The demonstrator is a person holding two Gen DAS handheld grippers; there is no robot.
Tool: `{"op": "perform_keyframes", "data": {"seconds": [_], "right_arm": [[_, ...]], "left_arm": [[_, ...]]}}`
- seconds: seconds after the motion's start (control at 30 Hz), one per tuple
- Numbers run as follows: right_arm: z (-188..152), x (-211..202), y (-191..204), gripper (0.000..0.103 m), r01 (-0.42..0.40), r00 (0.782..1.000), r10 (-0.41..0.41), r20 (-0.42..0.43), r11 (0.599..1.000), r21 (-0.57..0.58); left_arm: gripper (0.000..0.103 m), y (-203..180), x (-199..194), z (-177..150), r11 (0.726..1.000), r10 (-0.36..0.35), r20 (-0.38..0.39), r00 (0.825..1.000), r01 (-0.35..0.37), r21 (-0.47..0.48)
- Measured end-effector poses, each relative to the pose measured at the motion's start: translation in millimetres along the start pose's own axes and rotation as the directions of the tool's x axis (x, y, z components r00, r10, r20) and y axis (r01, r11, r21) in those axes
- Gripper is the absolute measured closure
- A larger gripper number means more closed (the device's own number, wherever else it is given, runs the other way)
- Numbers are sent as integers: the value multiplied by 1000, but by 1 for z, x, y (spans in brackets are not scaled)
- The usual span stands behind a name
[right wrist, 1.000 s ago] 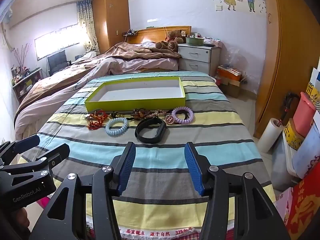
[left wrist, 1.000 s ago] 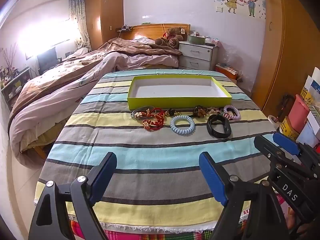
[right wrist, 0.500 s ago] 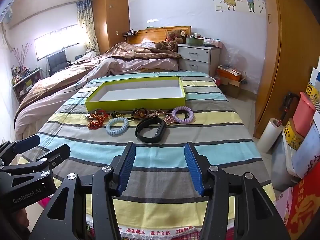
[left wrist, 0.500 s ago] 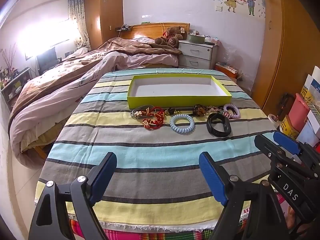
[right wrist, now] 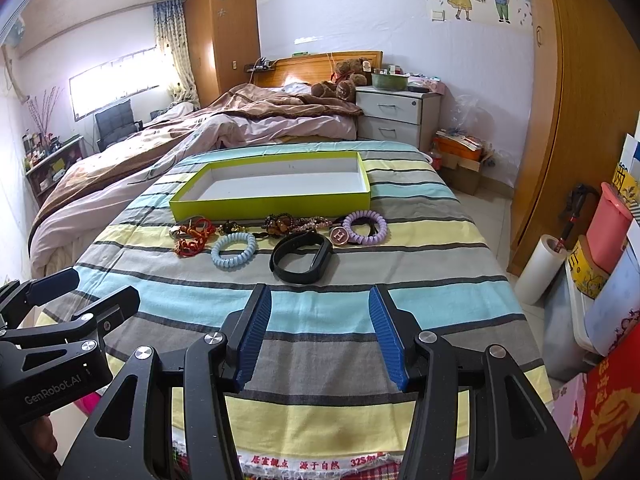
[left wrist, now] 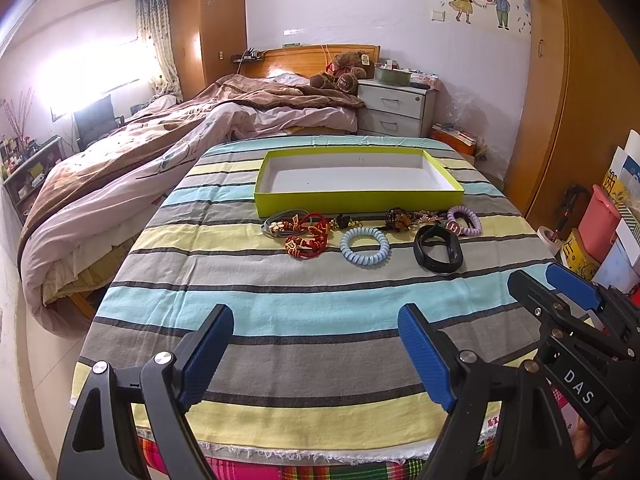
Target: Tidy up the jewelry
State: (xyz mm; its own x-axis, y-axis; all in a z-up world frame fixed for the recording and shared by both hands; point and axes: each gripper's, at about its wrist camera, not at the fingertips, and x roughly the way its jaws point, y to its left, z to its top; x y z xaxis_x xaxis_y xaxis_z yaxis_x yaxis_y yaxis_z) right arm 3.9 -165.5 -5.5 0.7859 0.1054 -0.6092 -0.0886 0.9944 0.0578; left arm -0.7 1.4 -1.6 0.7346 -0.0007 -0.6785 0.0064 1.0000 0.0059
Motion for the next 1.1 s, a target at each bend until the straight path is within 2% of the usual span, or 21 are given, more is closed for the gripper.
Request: {"op": "perform_keyframes", "data": {"seconds": [0.9, 1.1], "right_arm": [[-3, 1, -3, 51, 0, 1000, 0, -3, 1000, -3], [3, 7, -9, 51, 0, 1000, 1, -12, 1000, 12]], "left_arm": [[19, 3, 2, -2, 1000, 2, -5, 1000, -2, -5], [19, 12, 14, 1, 998, -58, -41, 998, 57, -21]]}}
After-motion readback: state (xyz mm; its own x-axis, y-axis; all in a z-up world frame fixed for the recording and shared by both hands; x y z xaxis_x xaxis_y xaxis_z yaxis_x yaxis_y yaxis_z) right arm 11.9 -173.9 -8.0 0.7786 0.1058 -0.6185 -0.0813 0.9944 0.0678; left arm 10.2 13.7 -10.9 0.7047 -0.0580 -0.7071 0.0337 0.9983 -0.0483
